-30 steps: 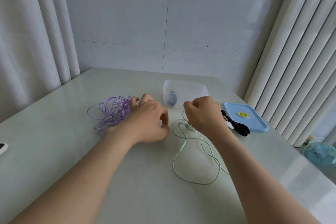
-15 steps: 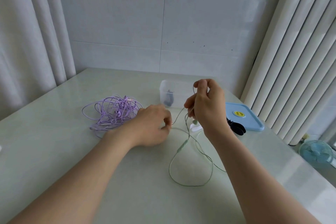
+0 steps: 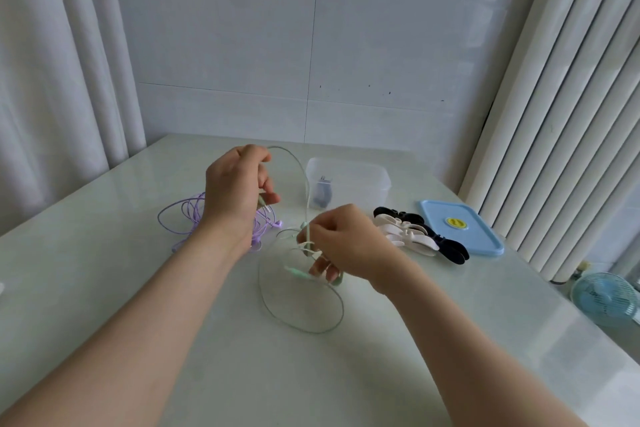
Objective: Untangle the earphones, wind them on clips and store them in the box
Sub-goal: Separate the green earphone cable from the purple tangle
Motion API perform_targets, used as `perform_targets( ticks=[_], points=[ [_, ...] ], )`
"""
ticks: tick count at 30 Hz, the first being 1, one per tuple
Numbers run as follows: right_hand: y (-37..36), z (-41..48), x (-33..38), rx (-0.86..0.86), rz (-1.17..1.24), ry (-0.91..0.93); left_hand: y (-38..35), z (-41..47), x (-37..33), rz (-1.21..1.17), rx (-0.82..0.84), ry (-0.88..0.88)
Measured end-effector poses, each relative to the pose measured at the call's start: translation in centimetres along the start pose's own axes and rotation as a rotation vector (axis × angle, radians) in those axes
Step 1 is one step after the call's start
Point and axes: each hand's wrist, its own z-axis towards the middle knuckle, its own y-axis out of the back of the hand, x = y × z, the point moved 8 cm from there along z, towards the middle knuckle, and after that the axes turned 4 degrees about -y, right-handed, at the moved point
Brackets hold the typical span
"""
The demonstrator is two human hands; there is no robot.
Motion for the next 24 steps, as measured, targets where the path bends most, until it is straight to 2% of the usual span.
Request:
perform_targets(
  ticks=[2,6,9,15,18,20,24],
  points=[
    [0.2,-0.1,0.6,-0.052,-0.137,0.072,0.1,0.1,0.6,-0.018,0.0,0.034],
    [1.9,0.1,1.8,-0.327,-0.434,0.239,-1.3,-0.8,1.5,-0.014,0.085,0.079],
    [3.3,0.3,1.3,-0.374,-0.544,0.186,-2.3,-1.6,1.4,0.083,0.155,0.045],
    [7.1,-0.5,-0.3,-0.56,-0.498,0.046,-3.4,-2.3,3.1,0.129,0.314,0.141],
    [7.8,-0.6,-0.5,-0.574,-0.556,-0.015,-2.9,-1.9,3.7,0.104,0.256,0.198],
    [7.8,-0.6,-1.1,-0.518,-0.638,-0.096,-2.7,-1.9,3.8,0.027,0.217,0.242],
    [7.0,-0.7,-2.2,-0.41,-0.805,-0.21,-3.5,-2.3,3.2,-0.075,0.262,0.247]
  ],
)
